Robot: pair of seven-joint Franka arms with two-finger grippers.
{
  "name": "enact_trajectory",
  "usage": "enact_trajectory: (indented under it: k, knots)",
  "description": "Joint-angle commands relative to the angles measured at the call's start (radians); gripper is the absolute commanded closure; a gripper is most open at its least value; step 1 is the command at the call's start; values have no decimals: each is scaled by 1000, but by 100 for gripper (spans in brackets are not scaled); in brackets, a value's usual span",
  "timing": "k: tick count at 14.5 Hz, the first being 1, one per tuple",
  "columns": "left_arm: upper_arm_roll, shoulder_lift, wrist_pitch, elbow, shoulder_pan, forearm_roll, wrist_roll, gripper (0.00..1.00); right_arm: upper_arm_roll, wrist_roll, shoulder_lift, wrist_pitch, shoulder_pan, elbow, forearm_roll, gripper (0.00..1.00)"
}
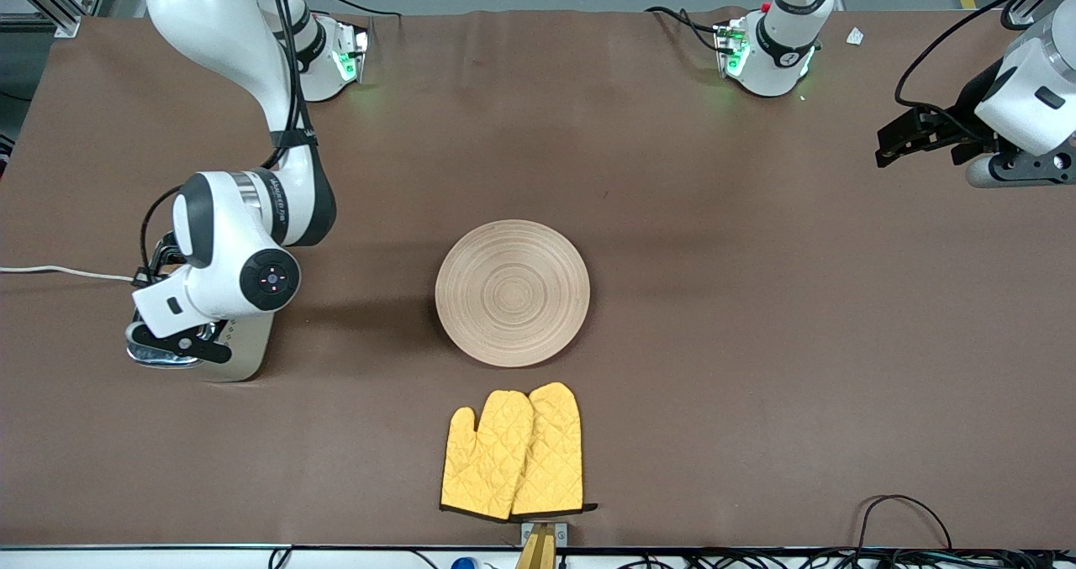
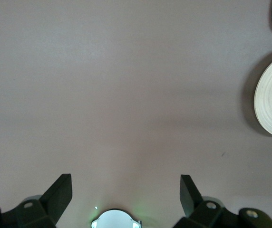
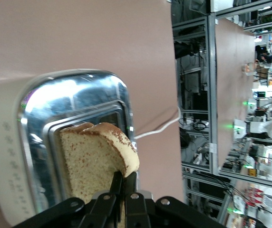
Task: Move plate and put bread in toaster
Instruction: 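Lower the bread into the toaster slot and open the right gripper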
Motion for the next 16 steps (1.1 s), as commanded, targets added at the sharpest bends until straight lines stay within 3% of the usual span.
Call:
enact_trajectory:
  k: [1,2,5,8,14,16]
  knots:
    - [4,-3,-2,1,-6,-13,6,0,-7,19,-15,20,-3,-14,20,58]
    - [4,-3,-2,1,-6,-13,4,0,-5,8,-17,20,-6,-14,22,31]
    - [4,-4,-4,3,-4,-12,-11,0,-7,-58,-79,12,-9,-12,75,0]
    - [4,-7,-2,3,-6,-2,-12,0,-10,-185,-174,4,-41,-12,162,0]
    - [-14,-10,24,0,-6,47,4,0,-11,-539,-345,-38,-198,-11,451,0]
    - [-25,-15,24,-2,0,56,3,0,-13,-563,-380,-72,-216,-6,480,0]
